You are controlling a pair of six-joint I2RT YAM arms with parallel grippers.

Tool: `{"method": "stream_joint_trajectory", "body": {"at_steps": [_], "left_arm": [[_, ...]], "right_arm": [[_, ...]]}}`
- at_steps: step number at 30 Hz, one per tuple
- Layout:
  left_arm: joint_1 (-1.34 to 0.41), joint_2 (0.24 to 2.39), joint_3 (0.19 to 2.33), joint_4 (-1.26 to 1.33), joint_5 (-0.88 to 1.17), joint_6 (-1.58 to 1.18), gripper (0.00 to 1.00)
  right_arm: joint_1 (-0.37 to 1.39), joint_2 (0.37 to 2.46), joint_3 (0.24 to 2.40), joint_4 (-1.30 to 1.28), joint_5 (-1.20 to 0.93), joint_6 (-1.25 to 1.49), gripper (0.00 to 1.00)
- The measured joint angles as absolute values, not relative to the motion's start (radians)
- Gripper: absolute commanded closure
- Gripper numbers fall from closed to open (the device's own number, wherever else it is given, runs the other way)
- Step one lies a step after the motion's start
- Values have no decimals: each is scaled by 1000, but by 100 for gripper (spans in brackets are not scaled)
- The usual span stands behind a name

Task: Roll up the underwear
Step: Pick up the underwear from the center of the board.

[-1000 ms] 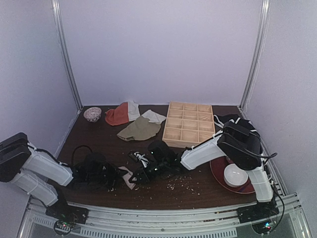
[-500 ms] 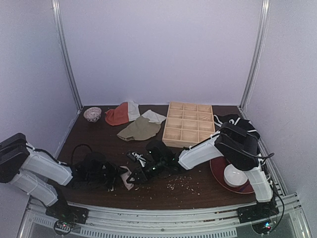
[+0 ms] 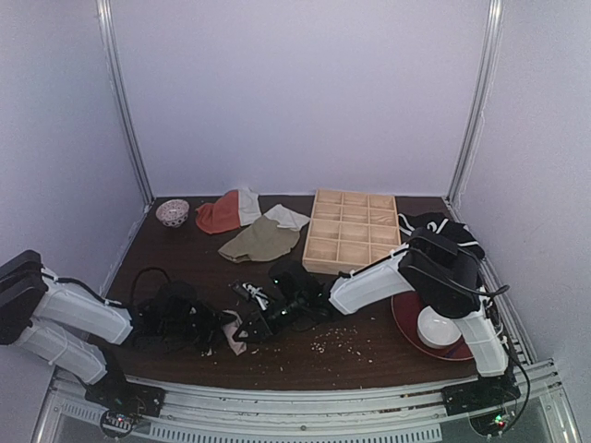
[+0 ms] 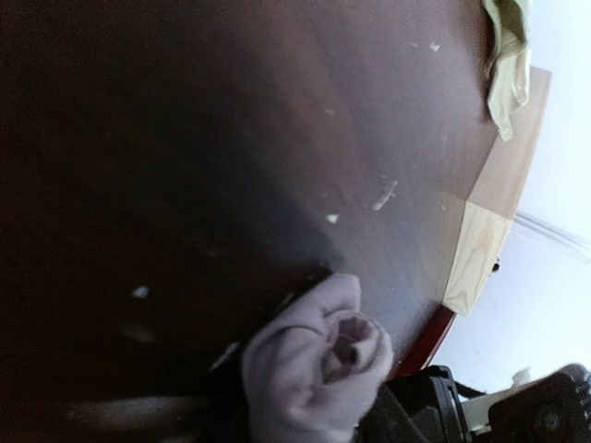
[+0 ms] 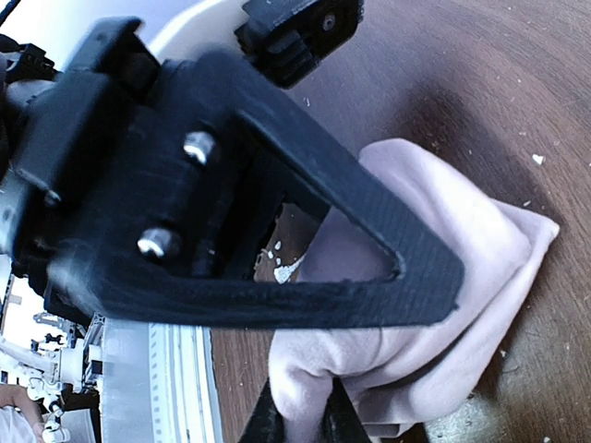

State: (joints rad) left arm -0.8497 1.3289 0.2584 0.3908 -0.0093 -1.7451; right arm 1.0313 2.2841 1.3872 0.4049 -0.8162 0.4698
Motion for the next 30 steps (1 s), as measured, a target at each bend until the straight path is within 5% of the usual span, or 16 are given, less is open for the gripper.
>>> {"method": "stream_joint_trajectory", "body": {"at_steps": [7,9,16,30], "left_arm": [[-848,1378,258,441,1,-1744,100],[-847,1388,258,456,1,-1745,100],[-846,1385,252,467,0,-1744,100],[-789,1393,215,549,75,-1649,100]], "right_arm": [[1025,2284,1389,393,-814,467,100],[1023,2284,1389,390,-813,466,99],[1023,2281,1379,392,-807,441,69],[981,2158,1149,506,-781,513,58]]}}
